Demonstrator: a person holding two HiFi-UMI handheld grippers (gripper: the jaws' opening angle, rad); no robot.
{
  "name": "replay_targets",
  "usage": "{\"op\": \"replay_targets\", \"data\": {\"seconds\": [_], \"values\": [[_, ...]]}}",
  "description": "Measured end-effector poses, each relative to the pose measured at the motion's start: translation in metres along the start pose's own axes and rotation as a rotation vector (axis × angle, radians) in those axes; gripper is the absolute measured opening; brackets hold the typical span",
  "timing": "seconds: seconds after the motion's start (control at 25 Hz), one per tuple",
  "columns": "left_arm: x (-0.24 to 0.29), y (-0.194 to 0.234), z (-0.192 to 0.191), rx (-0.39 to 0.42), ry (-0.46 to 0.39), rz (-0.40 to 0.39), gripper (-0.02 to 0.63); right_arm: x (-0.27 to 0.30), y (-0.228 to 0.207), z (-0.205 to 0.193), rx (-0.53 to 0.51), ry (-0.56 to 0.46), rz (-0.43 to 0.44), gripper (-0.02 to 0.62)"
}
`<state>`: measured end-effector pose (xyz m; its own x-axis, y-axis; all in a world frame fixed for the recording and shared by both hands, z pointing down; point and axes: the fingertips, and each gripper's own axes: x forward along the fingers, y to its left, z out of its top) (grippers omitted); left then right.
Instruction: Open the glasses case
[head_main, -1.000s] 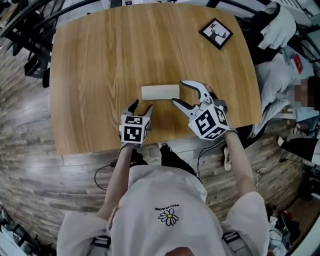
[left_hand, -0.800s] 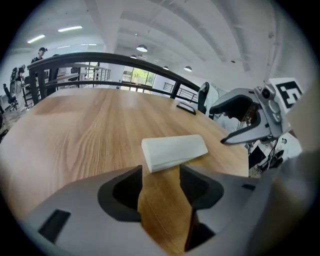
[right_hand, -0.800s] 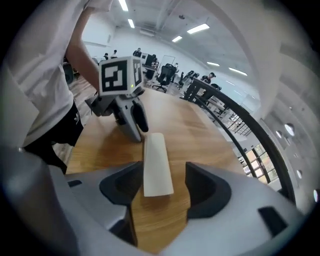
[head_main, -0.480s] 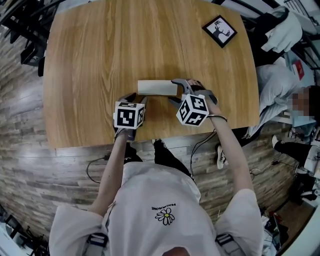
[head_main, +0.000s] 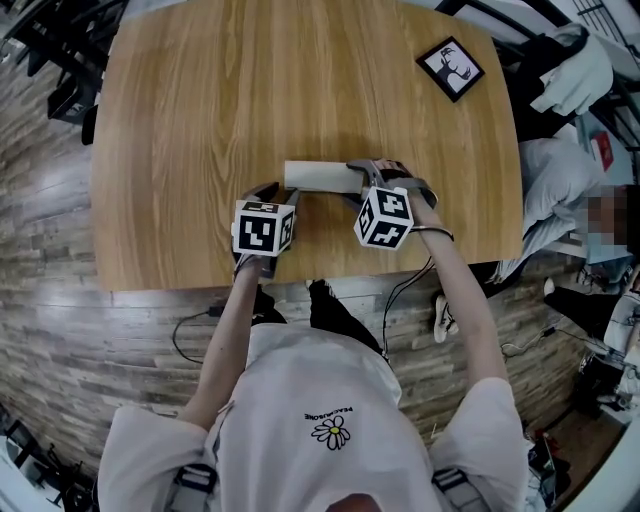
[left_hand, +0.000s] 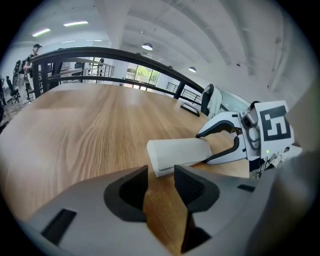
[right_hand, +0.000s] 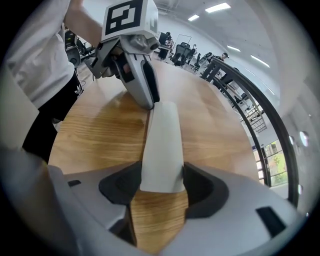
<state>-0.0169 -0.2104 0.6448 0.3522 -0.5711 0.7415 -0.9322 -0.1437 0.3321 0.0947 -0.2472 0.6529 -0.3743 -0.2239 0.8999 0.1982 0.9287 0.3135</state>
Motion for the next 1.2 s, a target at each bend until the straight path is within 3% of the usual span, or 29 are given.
{"op": "replay_targets", "data": {"seconds": [0.28, 0.6, 0.8, 1.04, 1.2], "values": [[0.007, -0.005, -0.002, 0.097, 0.046, -0.005, 0.141, 0.001, 0.0, 0.002, 0.016, -0.002, 0.012, 0.264], [0.008, -0.006, -0.003, 0.129, 0.047, -0.018, 0.13, 0.001, 0.0, 0.0, 0.035, 0.001, 0.044, 0.261], [0.006, -0.005, -0.003, 0.124, 0.035, -0.027, 0.126, -0.003, -0.001, 0.002, 0.073, -0.012, 0.115, 0.259], [0.006, -0.006, -0.002, 0.132, 0.049, -0.031, 0.12, -0.01, -0.01, 0.006, 0.151, 0.016, 0.267, 0.255], [0.006, -0.004, -0.002, 0.129, 0.051, -0.028, 0.117, -0.019, -0.021, 0.01, 0.149, 0.016, 0.256, 0.215]]}}
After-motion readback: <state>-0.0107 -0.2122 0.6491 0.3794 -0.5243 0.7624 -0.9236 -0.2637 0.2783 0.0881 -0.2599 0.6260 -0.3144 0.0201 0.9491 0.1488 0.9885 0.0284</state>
